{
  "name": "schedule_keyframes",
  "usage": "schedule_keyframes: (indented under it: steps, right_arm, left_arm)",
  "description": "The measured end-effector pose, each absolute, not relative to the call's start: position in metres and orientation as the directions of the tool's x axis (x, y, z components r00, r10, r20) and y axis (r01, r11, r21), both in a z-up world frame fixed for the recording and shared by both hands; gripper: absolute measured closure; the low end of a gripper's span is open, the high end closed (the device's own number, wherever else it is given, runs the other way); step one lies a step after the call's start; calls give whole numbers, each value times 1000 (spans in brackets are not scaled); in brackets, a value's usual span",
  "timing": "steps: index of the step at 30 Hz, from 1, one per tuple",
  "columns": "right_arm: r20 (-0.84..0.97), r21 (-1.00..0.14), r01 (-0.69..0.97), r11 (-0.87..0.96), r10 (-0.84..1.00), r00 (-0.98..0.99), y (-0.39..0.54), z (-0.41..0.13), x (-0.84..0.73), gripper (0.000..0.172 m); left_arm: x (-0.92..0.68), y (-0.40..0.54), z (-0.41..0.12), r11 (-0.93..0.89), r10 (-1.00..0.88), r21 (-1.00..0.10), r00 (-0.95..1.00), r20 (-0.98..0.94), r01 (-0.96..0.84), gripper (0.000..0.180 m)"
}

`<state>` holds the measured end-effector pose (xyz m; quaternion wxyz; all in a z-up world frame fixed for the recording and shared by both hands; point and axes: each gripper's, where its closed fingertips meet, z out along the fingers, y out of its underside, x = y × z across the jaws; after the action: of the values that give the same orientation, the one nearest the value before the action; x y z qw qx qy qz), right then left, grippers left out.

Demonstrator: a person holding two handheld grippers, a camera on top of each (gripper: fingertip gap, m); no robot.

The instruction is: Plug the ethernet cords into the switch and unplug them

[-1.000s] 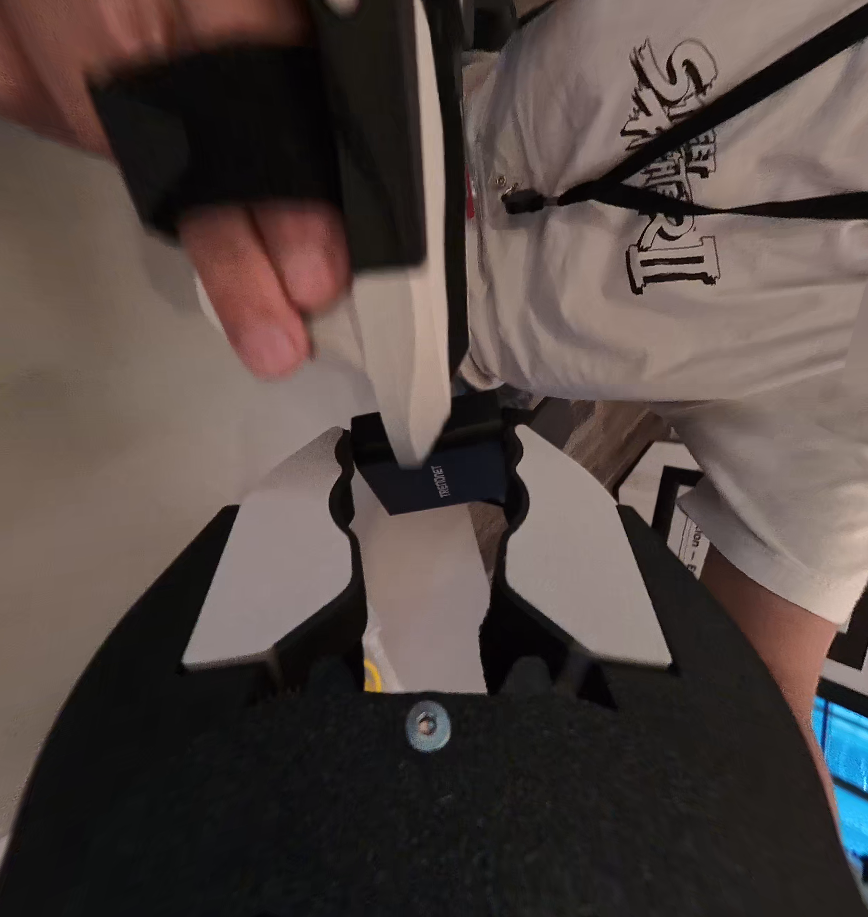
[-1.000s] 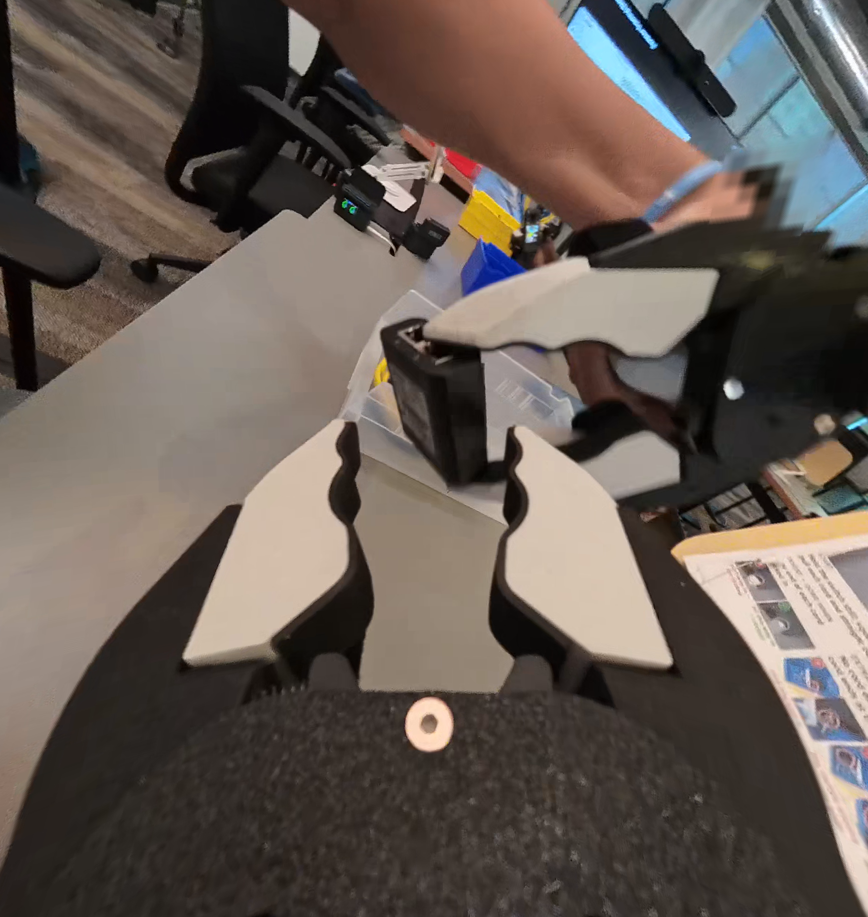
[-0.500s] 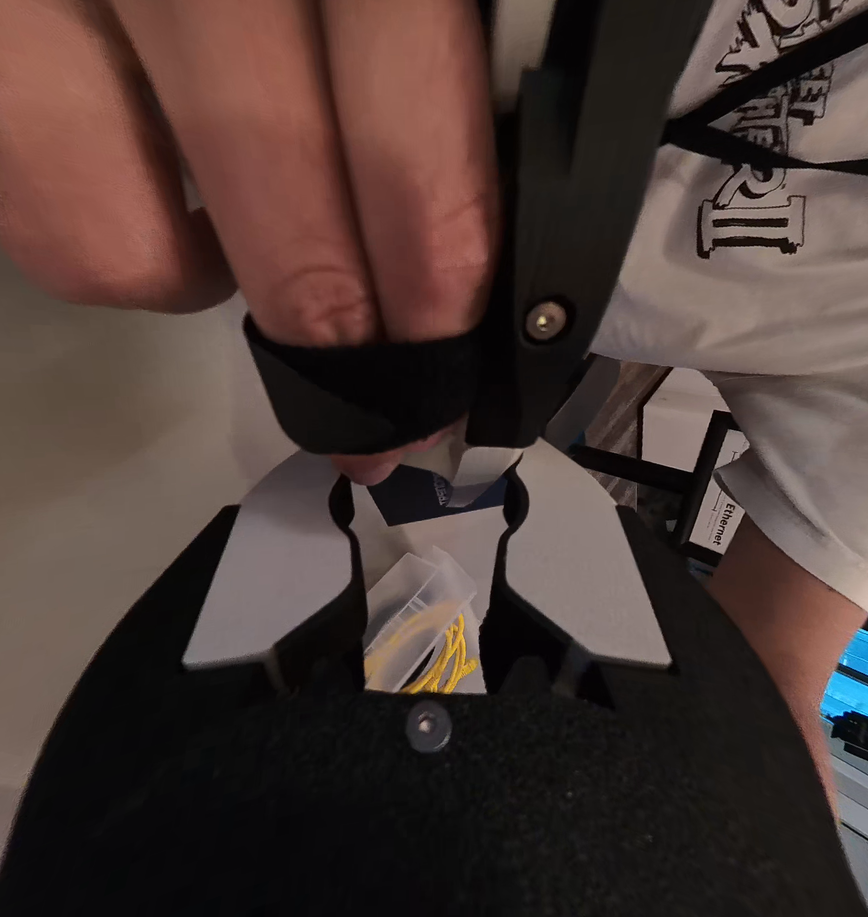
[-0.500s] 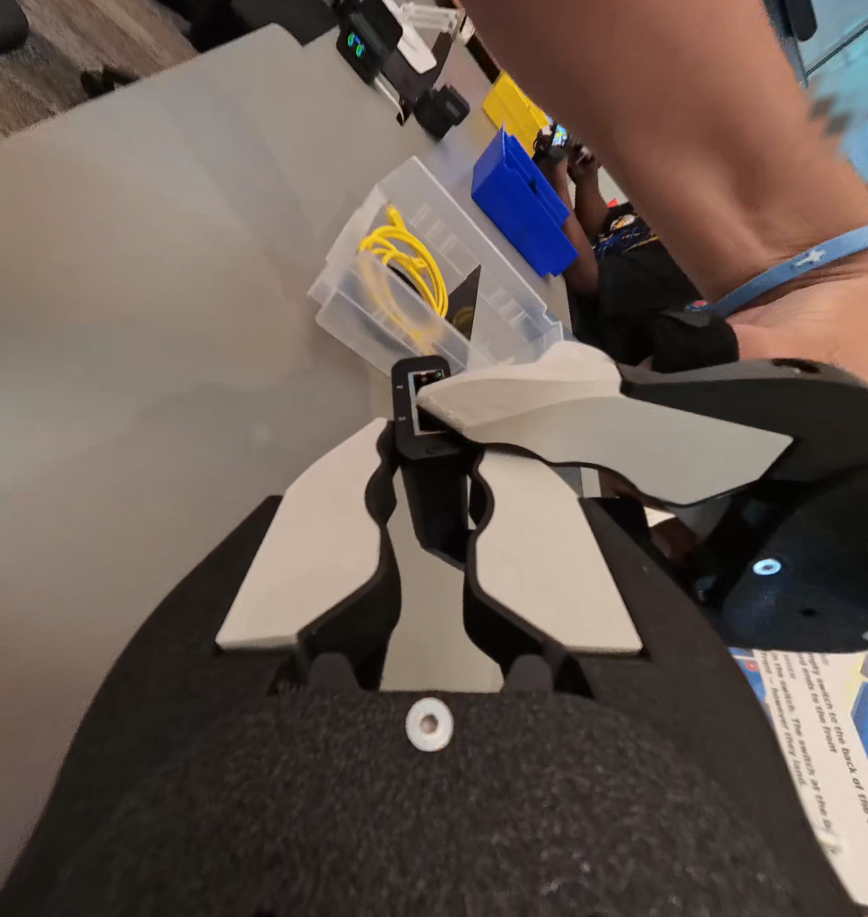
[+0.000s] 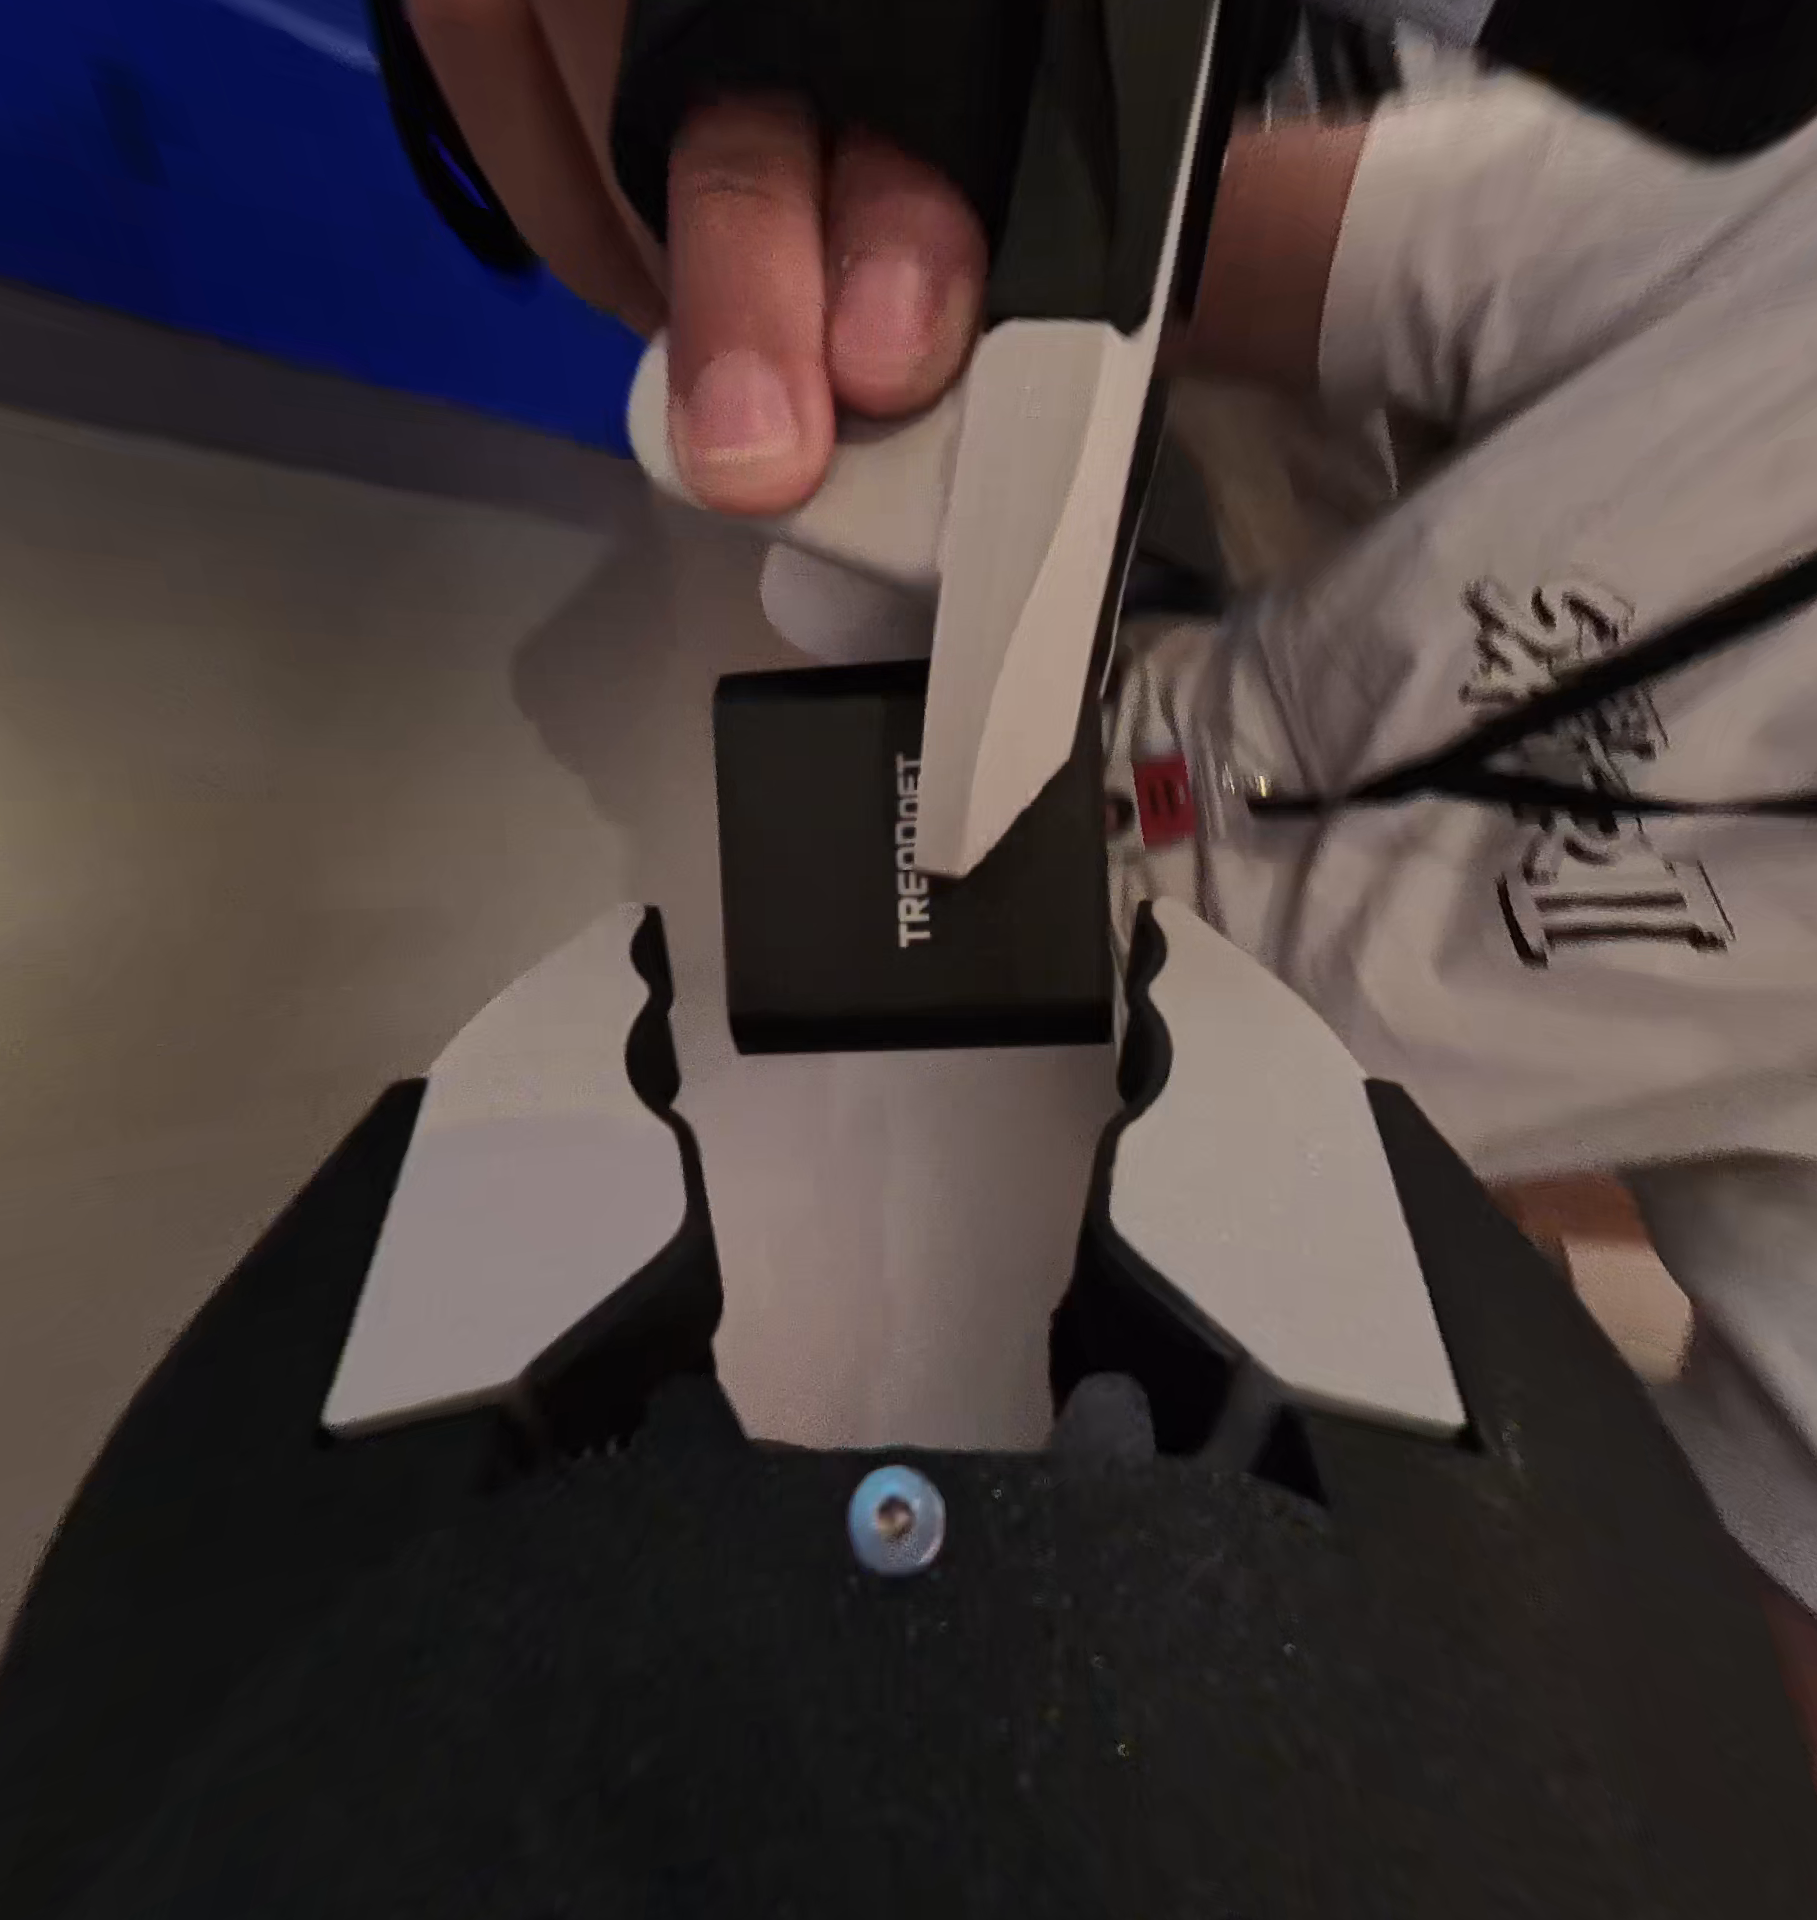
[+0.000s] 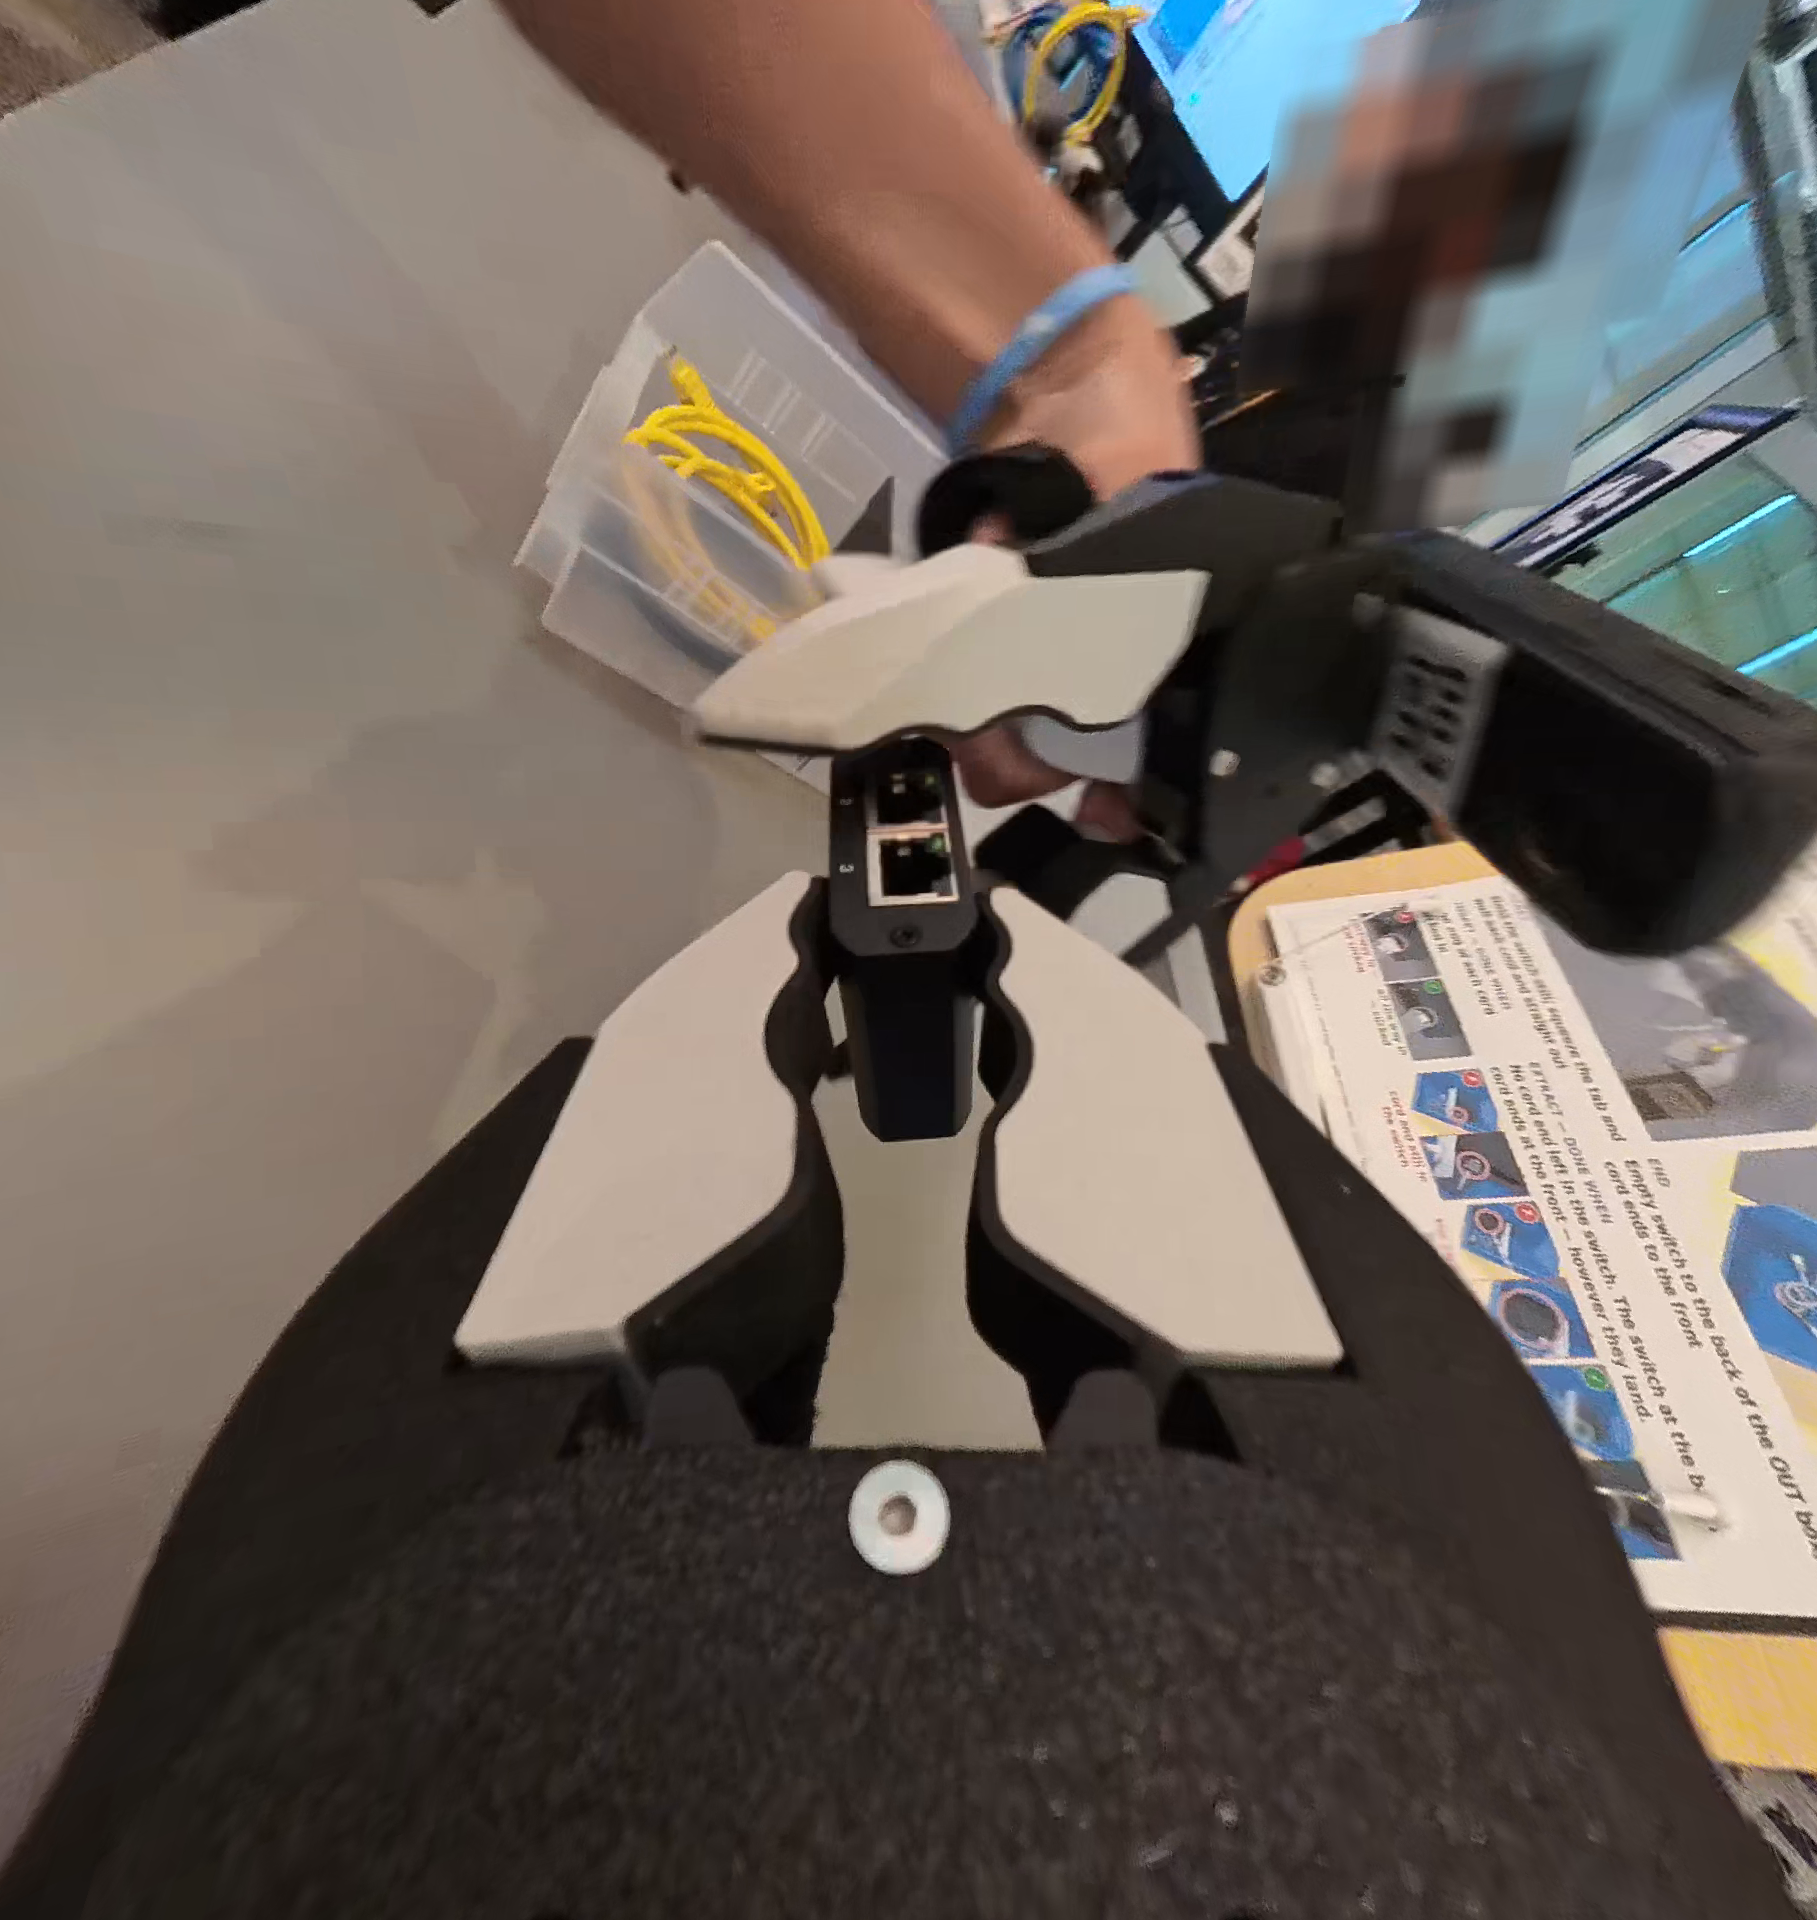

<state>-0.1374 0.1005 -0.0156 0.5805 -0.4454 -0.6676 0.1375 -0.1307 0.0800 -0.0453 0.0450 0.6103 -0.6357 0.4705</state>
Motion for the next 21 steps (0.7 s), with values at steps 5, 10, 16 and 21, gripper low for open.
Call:
schedule_keyframes:
  steps: [5,10,16,21]
  right_arm:
    - [722,-656,441,613,680,129,101,-13,-143,148]
    - [751,-632,460,624,640,164,99,-6,-146,148]
    - [742,-641,444,626,654,149,90,-4,-152,147]
    - [710,-666,443,600,692,130,89,-7,-150,119]
  left_arm:
    - [-121,90,-16,-522,-701,-705,-229,675,-480,112]
    - [-129,85,-16,-580,-720,-738,-205,663,-345,114]
    - [-131,76,-16,-576,-736,-761,-216,642,-299,117]
    - [-142,62,-7,-587,-679,-744,-305,667,-320,118]
